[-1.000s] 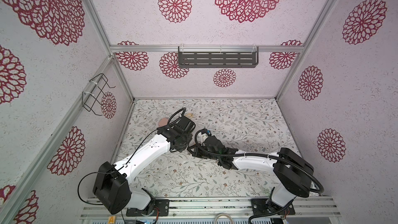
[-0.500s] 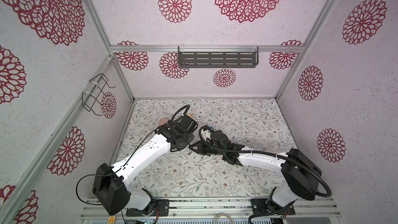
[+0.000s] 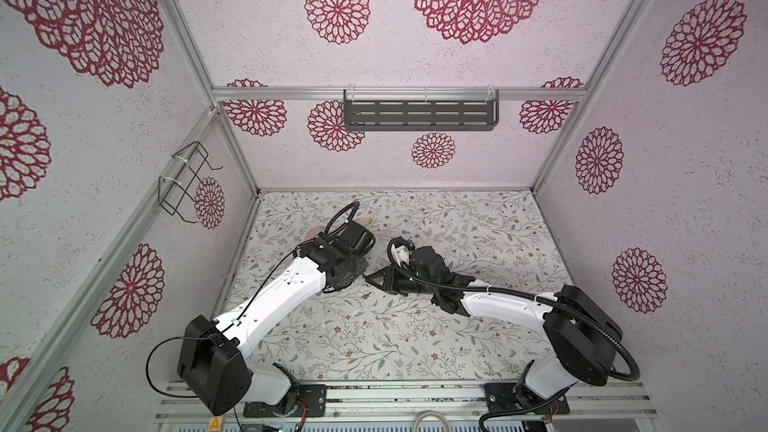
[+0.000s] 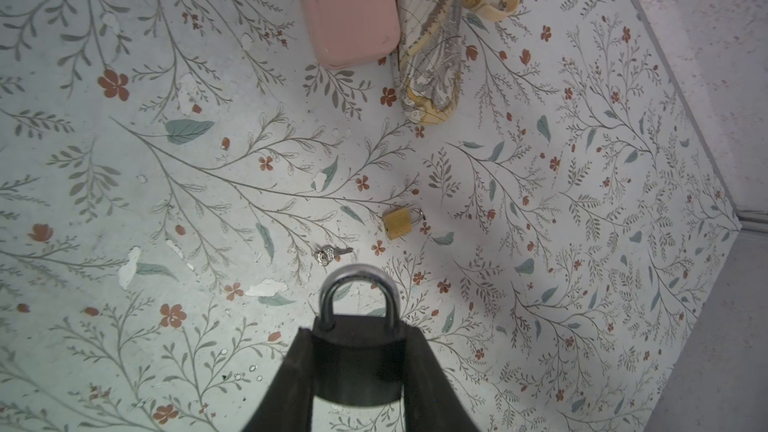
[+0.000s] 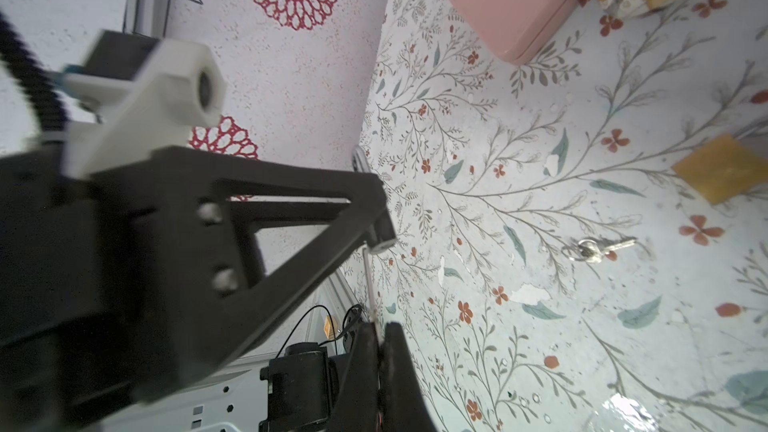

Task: Unlock with the key

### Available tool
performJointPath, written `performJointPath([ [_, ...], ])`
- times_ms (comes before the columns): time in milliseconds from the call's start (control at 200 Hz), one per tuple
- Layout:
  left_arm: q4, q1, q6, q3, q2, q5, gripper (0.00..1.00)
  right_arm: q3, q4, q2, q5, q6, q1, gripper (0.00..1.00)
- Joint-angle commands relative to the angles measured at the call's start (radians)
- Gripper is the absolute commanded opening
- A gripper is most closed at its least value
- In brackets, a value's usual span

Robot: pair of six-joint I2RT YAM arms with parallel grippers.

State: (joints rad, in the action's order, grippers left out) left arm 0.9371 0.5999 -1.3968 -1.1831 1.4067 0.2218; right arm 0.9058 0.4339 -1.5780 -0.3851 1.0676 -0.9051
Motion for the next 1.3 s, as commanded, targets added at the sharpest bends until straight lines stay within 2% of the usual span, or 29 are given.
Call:
performJointPath([
  [0, -0.027, -0.069, -0.086, 0.052, -0.046, -0.057, 0.00, 0.025, 0.048, 0.038, 0.042, 0.016, -0.023, 0.00],
  [230, 0.008, -0.175, -0.109, 0.079, -0.071, -0.092, 0.00, 0.058, 0.030, -0.034, 0.022, -0.008, -0.065, 0.00],
  [305, 0.046, -0.201, -0.081, 0.075, -0.060, -0.104, 0.00, 0.063, 0.109, -0.080, -0.012, 0.016, -0.073, 0.00],
  [530, 0.161, -0.243, 0.007, 0.030, -0.008, -0.093, 0.00, 0.057, 0.283, -0.189, 0.015, 0.112, -0.108, 0.00],
  [755, 0.260, -0.261, 0.100, -0.047, 0.080, -0.078, 0.00, 0.047, 0.439, -0.270, 0.078, 0.204, -0.136, 0.00],
  [986, 0.246, -0.261, 0.114, -0.073, 0.114, -0.078, 0.00, 0.058, 0.467, -0.314, 0.125, 0.259, -0.164, 0.00],
  [1296, 0.219, -0.258, 0.108, -0.067, 0.123, -0.097, 0.00, 0.112, 0.433, -0.347, 0.146, 0.258, -0.176, 0.00],
])
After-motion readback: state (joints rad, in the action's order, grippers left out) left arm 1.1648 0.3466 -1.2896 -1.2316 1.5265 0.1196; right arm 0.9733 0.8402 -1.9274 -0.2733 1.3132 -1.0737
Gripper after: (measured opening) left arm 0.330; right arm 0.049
